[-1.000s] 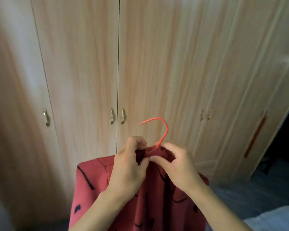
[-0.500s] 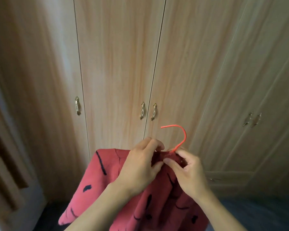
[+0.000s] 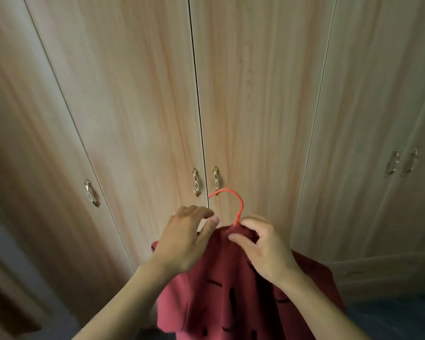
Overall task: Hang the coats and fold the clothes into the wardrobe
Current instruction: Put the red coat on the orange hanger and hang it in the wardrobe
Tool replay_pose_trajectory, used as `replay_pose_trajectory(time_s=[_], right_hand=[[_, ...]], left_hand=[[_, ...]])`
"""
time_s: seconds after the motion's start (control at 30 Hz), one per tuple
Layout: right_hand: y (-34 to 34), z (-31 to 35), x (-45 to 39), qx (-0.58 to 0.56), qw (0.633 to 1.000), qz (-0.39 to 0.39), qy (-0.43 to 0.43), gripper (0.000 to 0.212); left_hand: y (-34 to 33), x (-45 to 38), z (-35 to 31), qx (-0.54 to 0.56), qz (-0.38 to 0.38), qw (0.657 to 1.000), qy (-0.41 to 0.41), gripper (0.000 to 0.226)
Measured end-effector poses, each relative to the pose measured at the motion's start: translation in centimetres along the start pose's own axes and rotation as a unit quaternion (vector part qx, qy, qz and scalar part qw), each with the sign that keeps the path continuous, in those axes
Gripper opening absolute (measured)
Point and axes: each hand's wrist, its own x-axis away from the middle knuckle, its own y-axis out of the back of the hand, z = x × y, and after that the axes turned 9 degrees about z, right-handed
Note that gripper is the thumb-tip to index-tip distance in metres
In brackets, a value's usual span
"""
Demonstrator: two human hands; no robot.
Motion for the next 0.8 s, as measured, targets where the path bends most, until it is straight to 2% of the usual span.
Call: replay_pose_trajectory(time_s=[0.07,0.23,0.4,0.57,0.67,0.8], right_hand=[[0.6,-1.3,-0.7,0.01,1.0,0.004,-0.001,0.014],[2.0,-4.6,-3.1,0.034,0.999,0.0,-0.009,0.01],[2.2,-7.4,-6.3,0.051,0.998,-0.013,-0.031,0.015],[1.4,-9.5,-10.1,0.05,0.997,-0.011,-0.056,0.015],[1.0,-10.6,-11.5,0.057,0.996,-0.011,-0.071,0.016],[0.9,-11.7,-12.1,0.057,0.995,-0.021,-0.081,0.016]], left_hand=[[-0.4,-2.1,1.3,0.008,0.009,0.999,0.046,0.064],[-1.7,-8.9,4.7,0.048,0.024,0.992,0.112,0.069],[-3.8,-14.5,8.8,0.094,0.012,0.981,0.171,0.046],[-5.5,-18.8,12.0,0.102,0.03,0.977,0.187,0.054],[-6.6,-21.1,13.9,0.148,0.051,0.963,0.218,0.066],[-7.9,-22.9,14.8,0.177,0.061,0.958,0.218,0.06]])
